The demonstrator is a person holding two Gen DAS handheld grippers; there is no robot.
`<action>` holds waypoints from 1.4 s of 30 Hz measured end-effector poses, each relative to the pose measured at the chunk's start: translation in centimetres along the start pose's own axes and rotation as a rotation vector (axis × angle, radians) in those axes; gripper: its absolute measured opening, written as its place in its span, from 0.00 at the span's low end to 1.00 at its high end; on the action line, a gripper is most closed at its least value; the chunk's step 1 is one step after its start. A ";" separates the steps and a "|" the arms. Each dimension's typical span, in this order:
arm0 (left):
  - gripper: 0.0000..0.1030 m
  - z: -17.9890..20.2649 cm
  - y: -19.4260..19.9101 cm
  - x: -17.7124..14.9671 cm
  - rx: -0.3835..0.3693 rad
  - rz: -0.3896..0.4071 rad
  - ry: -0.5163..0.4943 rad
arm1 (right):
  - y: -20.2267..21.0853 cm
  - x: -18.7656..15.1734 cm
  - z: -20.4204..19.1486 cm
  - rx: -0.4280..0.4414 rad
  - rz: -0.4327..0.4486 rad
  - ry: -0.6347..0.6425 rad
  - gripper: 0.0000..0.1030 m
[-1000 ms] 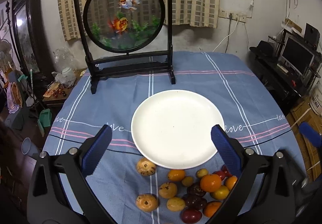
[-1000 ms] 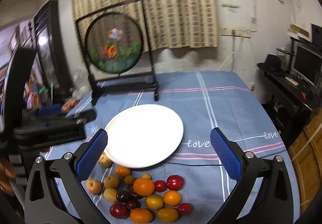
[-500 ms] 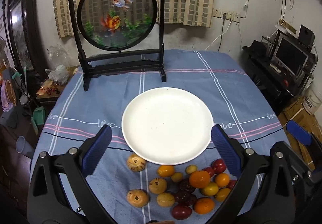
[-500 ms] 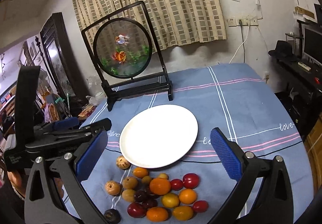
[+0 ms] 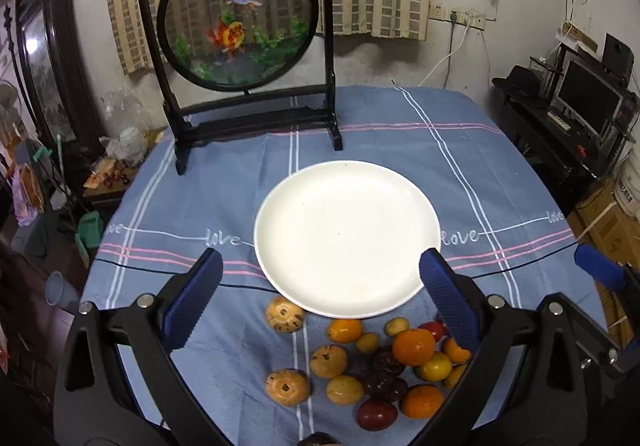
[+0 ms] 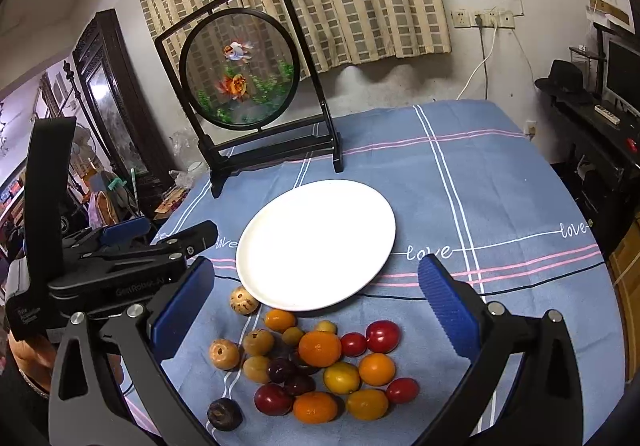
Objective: Organize fruits
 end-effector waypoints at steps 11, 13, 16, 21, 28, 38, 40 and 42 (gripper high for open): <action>0.97 -0.7 0.5 -0.5 -0.030 -0.054 0.065 | -0.2 -0.3 -1.0 -0.007 -0.027 0.056 0.99; 0.97 -0.6 0.8 -0.6 -0.022 -0.043 0.058 | -0.2 -0.4 -1.1 -0.001 -0.032 0.059 0.99; 0.97 -0.6 1.1 -0.7 -0.025 -0.035 0.058 | 0.0 -0.5 -1.3 0.002 -0.031 0.072 0.99; 0.97 -0.9 1.1 -0.8 0.006 -0.036 0.053 | 0.6 -0.4 -1.7 0.000 -0.010 0.112 0.99; 0.97 -0.9 1.5 -1.0 0.053 0.011 0.019 | 0.8 -0.8 -1.8 0.005 -0.013 0.106 0.99; 0.97 -1.3 1.5 -1.4 0.054 0.017 0.005 | 0.4 -2.0 -2.0 0.002 -0.070 0.129 0.99; 0.97 -1.6 1.6 -1.7 0.039 0.015 -0.007 | 0.2 -2.6 -1.8 -0.003 -0.094 0.146 0.99; 0.97 -2.8 1.6 -2.5 0.031 0.008 -0.021 | 0.3 -3.5 -1.3 -0.018 -0.115 0.166 0.99</action>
Point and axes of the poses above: each gripper's, at about its wrist camera, not at the fingertips, and y roughly against the way its jaws point, z to its right, x to its top, the point moved 6 cm from there along -y, roughly the way its jaws point, and after that the axes turned 5 degrees about y, right-handed, at the moved point
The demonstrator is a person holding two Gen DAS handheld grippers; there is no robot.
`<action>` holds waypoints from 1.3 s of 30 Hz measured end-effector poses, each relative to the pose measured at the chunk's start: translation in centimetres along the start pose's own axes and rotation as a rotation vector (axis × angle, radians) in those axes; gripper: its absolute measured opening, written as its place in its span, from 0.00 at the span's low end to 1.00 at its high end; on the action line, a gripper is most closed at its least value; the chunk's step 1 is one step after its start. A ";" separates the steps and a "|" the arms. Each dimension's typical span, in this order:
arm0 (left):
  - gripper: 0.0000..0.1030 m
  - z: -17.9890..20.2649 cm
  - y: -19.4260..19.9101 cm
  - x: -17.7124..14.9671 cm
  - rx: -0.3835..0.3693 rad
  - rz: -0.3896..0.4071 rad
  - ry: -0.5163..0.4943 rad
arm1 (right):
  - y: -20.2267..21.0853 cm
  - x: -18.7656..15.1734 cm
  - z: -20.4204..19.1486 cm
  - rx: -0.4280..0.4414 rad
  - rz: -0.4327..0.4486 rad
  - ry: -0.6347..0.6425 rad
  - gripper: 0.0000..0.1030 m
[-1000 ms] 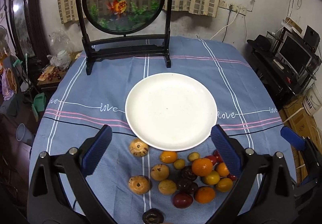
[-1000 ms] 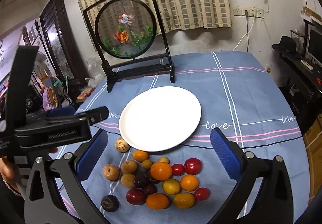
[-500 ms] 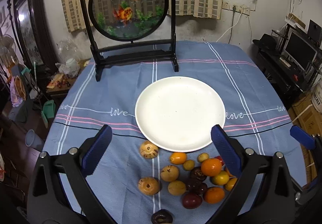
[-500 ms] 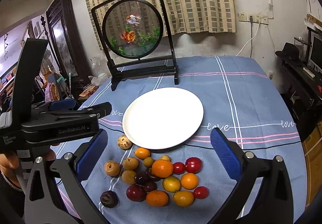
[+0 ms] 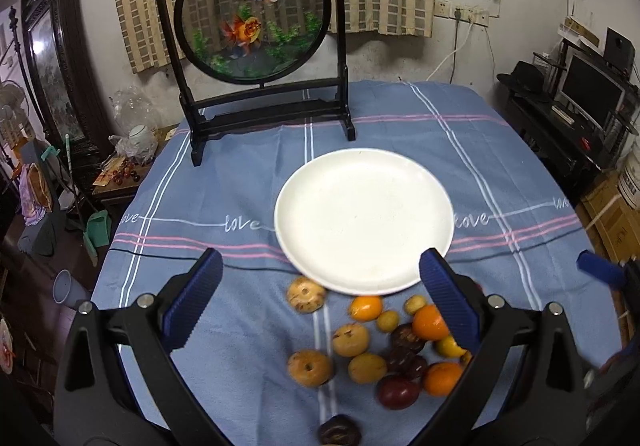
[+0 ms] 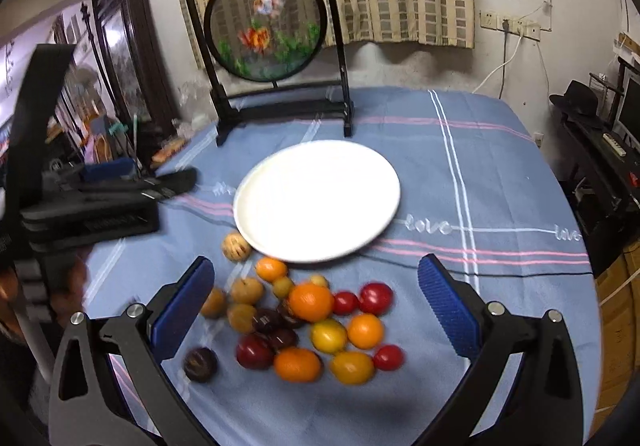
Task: Organize fruits
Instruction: 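Grasp the dark purple fruit with the left gripper while the right grasps a yellow-orange fruit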
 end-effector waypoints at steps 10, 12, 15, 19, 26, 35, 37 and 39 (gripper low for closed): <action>0.97 -3.4 -1.0 -11.3 -0.095 -0.221 -0.110 | -1.6 -10.2 2.1 -0.014 -0.266 0.014 0.99; 0.97 -2.9 -1.3 -13.7 -0.123 -0.269 -0.130 | -2.0 -11.6 1.9 -0.009 -0.301 0.019 0.97; 0.97 -1.9 -1.8 -16.6 -0.168 -0.337 -0.125 | -2.5 -12.3 1.8 -0.008 -0.330 0.031 0.87; 0.97 -0.5 -3.1 -18.1 -0.167 -0.351 -0.147 | -3.4 -12.8 1.7 0.001 -0.361 0.032 0.83; 0.96 0.6 -5.1 -18.3 -0.147 -0.372 -0.154 | -4.1 -12.6 1.7 0.010 -0.366 0.024 0.83; 0.44 1.2 -6.7 -19.4 -0.163 -0.441 -0.151 | -6.2 -12.7 2.3 0.005 -0.387 -0.019 0.83; 0.44 0.6 -6.6 -19.2 -0.193 -0.453 -0.107 | -6.6 -12.6 2.4 0.012 -0.387 -0.031 0.79; 0.44 0.2 -6.6 -19.2 -0.213 -0.461 -0.070 | -7.1 -12.5 2.4 0.013 -0.397 -0.029 0.74</action>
Point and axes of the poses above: each gripper's, at about its wrist camera, not at the fingertips, and y roughly against the way its jaws point, z to its right, x to its top, the point moved 6 cm from there along -y, roughly the way its jaws point, and after that the axes turned 5 degrees about y, right-handed, at the moved point
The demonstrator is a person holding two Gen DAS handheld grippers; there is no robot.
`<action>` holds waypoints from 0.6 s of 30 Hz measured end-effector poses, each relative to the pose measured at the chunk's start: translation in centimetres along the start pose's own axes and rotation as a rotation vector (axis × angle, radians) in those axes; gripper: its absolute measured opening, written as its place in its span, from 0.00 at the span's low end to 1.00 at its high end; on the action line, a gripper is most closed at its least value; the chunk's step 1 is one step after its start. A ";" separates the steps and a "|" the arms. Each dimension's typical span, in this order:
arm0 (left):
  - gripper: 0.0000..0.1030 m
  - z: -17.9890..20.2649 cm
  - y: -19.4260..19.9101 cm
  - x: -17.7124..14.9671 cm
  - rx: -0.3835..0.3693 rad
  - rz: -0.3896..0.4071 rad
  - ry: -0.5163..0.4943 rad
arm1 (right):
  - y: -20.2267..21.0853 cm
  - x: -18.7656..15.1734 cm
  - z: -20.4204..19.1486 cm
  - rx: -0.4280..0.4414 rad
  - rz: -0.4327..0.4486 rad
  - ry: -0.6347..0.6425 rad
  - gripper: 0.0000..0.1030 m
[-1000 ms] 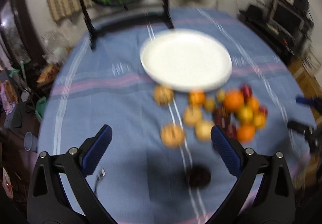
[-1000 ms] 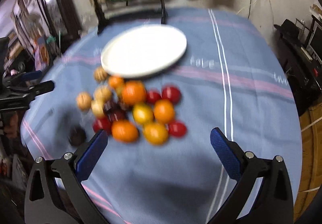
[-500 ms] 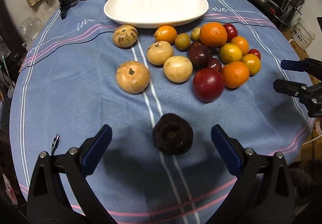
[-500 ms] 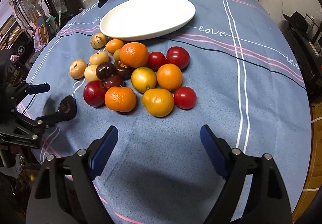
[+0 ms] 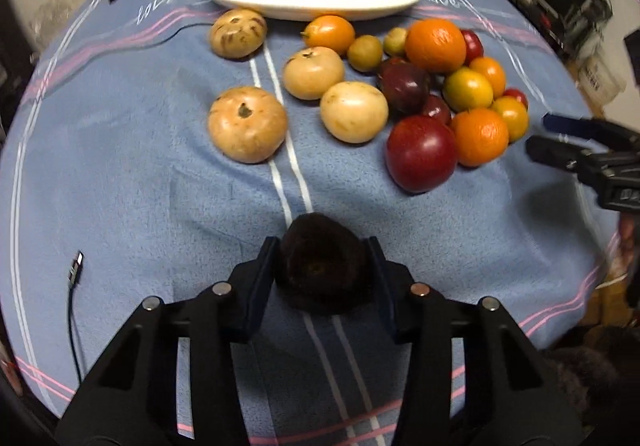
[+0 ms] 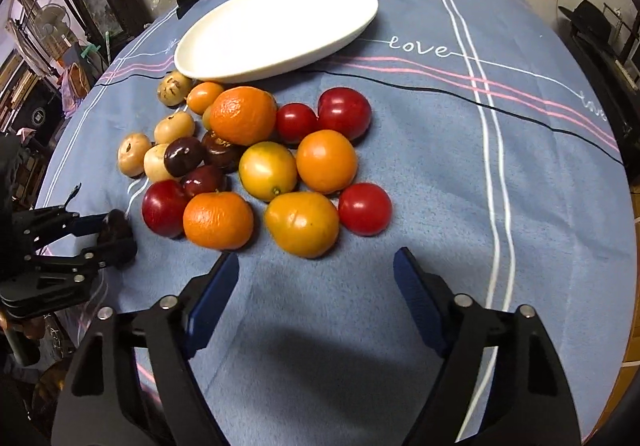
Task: Organize fruits
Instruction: 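Grasp the dark purple fruit with the left gripper while the right grasps a yellow-orange fruit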
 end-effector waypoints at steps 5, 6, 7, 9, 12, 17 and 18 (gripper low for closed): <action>0.44 -0.1 0.4 -0.1 -0.004 0.006 0.005 | -1.6 0.5 -0.5 -0.005 -0.044 0.046 0.55; 0.44 0.0 0.5 -0.1 -0.005 0.007 0.004 | -1.7 0.7 -0.6 -0.007 -0.033 0.056 0.54; 0.44 0.0 0.4 -0.1 -0.010 0.005 0.001 | -1.7 0.9 -0.6 -0.008 -0.021 0.057 0.50; 0.43 -0.2 0.2 0.1 -0.013 0.000 0.012 | -1.8 1.0 -0.6 0.029 -0.018 0.050 0.39; 0.43 -0.8 0.3 0.3 -0.030 0.003 0.022 | -1.7 0.8 -0.5 0.045 -0.021 0.061 0.38; 0.43 -1.6 1.4 0.8 -0.071 0.019 0.062 | 0.0 0.4 0.4 0.073 -0.001 0.023 0.38; 0.43 -1.7 1.6 0.9 -0.076 0.022 0.068 | 0.1 0.4 0.6 0.081 0.000 0.015 0.38</action>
Point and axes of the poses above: each gripper's, at about its wrist camera, not at the fingertips, and y roughly against the way its jaws point, z to its right, x to its top, the point moved 6 cm from there along -y, roughly the way its jaws point, and after that the axes turned 5 degrees about y, right-handed, at the moved point
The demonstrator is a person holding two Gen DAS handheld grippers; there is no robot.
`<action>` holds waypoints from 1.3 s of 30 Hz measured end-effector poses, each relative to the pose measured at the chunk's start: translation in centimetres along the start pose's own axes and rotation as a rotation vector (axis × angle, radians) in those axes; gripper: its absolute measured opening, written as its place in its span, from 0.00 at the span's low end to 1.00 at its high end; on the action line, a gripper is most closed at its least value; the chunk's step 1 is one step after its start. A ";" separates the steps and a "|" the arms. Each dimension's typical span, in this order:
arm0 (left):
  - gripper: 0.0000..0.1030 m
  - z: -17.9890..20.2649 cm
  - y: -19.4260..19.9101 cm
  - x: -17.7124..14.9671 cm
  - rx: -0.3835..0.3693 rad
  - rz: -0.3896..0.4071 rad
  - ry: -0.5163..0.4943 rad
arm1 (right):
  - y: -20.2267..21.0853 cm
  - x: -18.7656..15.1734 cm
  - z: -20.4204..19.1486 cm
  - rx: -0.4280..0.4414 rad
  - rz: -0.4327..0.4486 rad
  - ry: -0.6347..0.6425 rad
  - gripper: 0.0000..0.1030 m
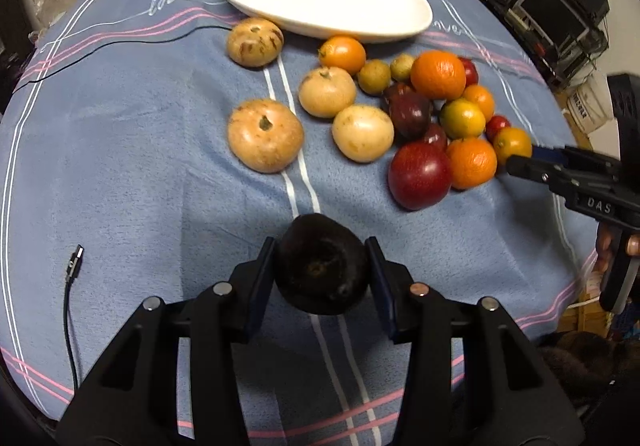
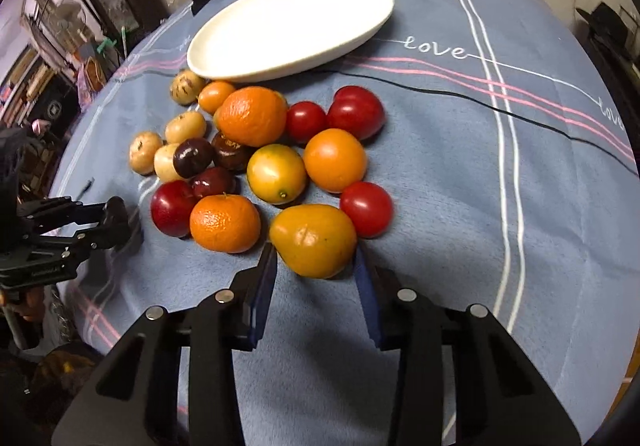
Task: Organize fruits
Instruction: 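Grasp the dark purple fruit with the left gripper while the right grasps a yellow-orange fruit, then carry both fruits over the white plate and open both grippers to release them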
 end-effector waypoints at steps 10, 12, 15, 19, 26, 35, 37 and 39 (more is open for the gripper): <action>0.44 0.2 2.5 4.2 -0.060 0.063 0.027 | 2.7 2.2 0.5 0.014 0.054 -0.016 0.38; 0.44 0.5 2.9 5.8 -0.083 0.082 0.038 | 3.5 3.8 0.3 0.018 0.085 -0.004 0.38; 0.44 1.0 3.7 9.5 -0.084 0.135 0.032 | 4.5 7.5 0.2 0.025 0.139 0.029 0.38; 0.44 2.1 4.2 14.9 -0.048 0.197 0.025 | 4.8 12.5 0.1 0.039 0.201 0.060 0.35; 0.44 2.7 0.0 22.4 0.032 0.200 0.054 | 0.4 20.2 0.0 0.032 0.201 0.098 0.35; 0.44 2.1 -3.1 23.0 0.021 0.150 0.055 | -2.1 14.4 0.7 0.076 -0.052 0.121 0.47; 0.44 2.1 -2.7 22.8 0.013 0.159 0.055 | -3.3 12.6 0.6 0.068 -0.078 0.131 0.47; 0.44 2.1 -2.4 22.5 0.004 0.161 0.058 | -4.7 12.7 0.7 0.050 -0.078 0.112 0.47</action>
Point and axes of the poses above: each gripper's, at about its wrist camera, not at the fingertips, and y roughly against the way its jaws point, z to its right, x to its top, the point moved 6 cm from there along -y, roughly the way its jaws point, and after that the axes turned 5 degrees about y, right-handed, at the moved point
